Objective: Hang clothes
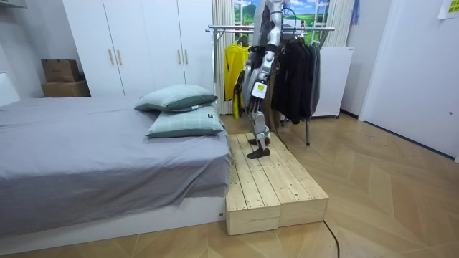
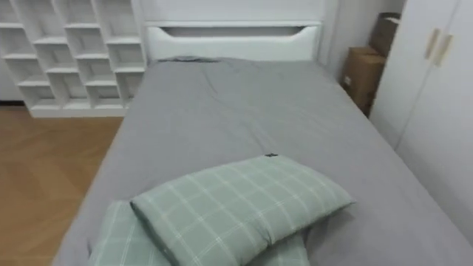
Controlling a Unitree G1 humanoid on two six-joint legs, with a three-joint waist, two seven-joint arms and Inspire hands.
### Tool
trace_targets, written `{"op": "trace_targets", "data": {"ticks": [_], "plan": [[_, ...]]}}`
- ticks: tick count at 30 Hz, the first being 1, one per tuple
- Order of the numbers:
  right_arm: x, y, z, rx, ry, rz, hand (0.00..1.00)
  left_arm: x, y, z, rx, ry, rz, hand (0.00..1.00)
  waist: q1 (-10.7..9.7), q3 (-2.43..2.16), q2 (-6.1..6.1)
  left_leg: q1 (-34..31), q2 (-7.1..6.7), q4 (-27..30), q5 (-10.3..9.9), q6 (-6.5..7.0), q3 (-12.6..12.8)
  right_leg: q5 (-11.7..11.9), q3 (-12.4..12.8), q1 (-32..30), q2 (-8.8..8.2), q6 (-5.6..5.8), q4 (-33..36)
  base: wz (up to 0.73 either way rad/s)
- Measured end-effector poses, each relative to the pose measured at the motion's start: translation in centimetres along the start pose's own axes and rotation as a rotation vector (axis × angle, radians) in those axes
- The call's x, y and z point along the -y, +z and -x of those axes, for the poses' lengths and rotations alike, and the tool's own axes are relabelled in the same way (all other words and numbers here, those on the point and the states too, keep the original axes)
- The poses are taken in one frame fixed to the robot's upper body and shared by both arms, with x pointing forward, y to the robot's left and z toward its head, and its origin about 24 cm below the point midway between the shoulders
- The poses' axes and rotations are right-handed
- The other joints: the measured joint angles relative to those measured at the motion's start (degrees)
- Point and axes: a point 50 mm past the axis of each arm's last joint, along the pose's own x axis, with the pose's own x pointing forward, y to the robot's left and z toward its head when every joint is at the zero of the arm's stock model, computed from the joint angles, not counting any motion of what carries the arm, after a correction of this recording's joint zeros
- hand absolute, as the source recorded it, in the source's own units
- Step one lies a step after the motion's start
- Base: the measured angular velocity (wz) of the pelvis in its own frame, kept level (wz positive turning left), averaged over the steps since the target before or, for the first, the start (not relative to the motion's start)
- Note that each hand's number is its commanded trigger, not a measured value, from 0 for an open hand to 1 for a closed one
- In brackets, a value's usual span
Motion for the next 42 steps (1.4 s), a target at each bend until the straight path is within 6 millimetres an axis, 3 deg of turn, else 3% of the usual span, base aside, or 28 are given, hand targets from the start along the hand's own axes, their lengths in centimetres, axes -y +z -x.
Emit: {"op": "trace_targets", "data": {"ticks": [2,8,10,13,17,21,23,26,29,33,42], "plan": [[0.2,0.3,0.0,0.006,-0.014,0.007,0.00,0.1,-0.3,0.0,-0.007,-0.001,0.002,0.00,0.78,0.18,-0.04,-0.60,0.09,0.32,-0.22,-0.32,-0.70,-0.23,-1.64,1.91,0.67,0.20,-3.34,0.35],[0.0,0.4,0.0,0.000,-0.018,0.067,0.00,0.3,-1.6,0.3,-0.037,-0.005,0.004,0.00,1.91,0.30,0.52,-0.70,0.11,-0.54,-0.06,-0.55,-1.20,0.35,-0.81,2.81,1.62,0.15,-5.17,0.06],[0.0,0.5,-0.1,0.004,-0.021,0.077,0.00,0.3,-1.6,0.3,-0.034,0.001,0.004,0.00,2.04,0.52,0.58,-0.60,0.02,-0.82,-0.07,-0.57,-1.60,0.36,0.71,2.90,1.90,0.13,-5.16,0.09],[-0.1,0.8,-0.1,0.023,-0.026,0.095,0.00,0.5,-1.7,0.3,-0.032,0.009,0.006,0.00,2.01,1.34,0.64,0.15,-0.08,-1.15,-0.15,-0.67,-2.29,0.47,2.11,3.63,2.22,-0.04,-5.08,0.09],[-0.4,0.9,-0.2,0.036,-0.027,0.131,0.00,0.5,-1.4,0.3,-0.021,0.019,0.003,0.00,1.97,1.33,0.69,-0.02,0.09,-1.19,-0.33,-0.98,-2.90,0.47,2.96,3.63,2.75,-0.06,-5.15,0.04],[-0.4,0.7,-0.2,0.026,-0.017,0.128,0.00,0.5,-0.7,0.2,-0.003,0.019,-0.026,0.00,1.72,1.29,0.57,-1.01,0.14,-0.38,-0.47,-1.22,-4.26,0.42,1.70,3.60,2.99,-0.14,-5.17,0.16],[-0.5,0.6,-0.2,0.023,0.003,0.080,0.00,0.5,-0.2,0.1,0.012,0.017,-0.058,0.00,0.77,1.27,0.61,-2.48,0.11,1.46,-1.03,-1.55,-6.19,0.17,0.18,3.78,3.33,-0.45,-5.18,0.38],[-0.6,0.4,-0.2,0.027,0.026,0.035,0.00,0.5,0.4,0.1,0.040,0.017,-0.118,0.00,0.05,1.21,0.51,-3.68,0.05,2.47,-1.01,-1.64,-7.01,-0.39,-0.04,3.69,3.50,-0.89,-5.19,0.24],[-0.6,0.3,-0.1,0.028,0.034,0.010,0.00,0.6,0.8,0.1,0.053,0.011,-0.159,0.00,-0.04,1.11,0.31,-3.96,-0.20,2.49,-0.88,-1.83,-6.86,-1.80,0.71,3.62,3.42,-0.97,-5.57,0.04],[-0.4,-0.8,0.1,0.024,0.047,-0.076,0.00,0.8,0.7,0.1,0.051,0.004,-0.171,0.00,-0.11,0.60,0.47,-3.78,-0.21,1.79,-0.55,-2.11,-7.07,-1.69,0.35,3.85,3.56,-1.09,-6.17,0.02],[-0.3,-1.1,0.2,0.022,0.068,-0.113,0.00,0.9,0.1,0.1,0.023,-0.007,-0.148,0.00,-0.71,0.75,1.23,-2.82,-0.29,0.15,-0.47,-2.23,-6.60,-1.64,0.64,3.86,3.46,-1.16,-6.18,-0.01]]}}
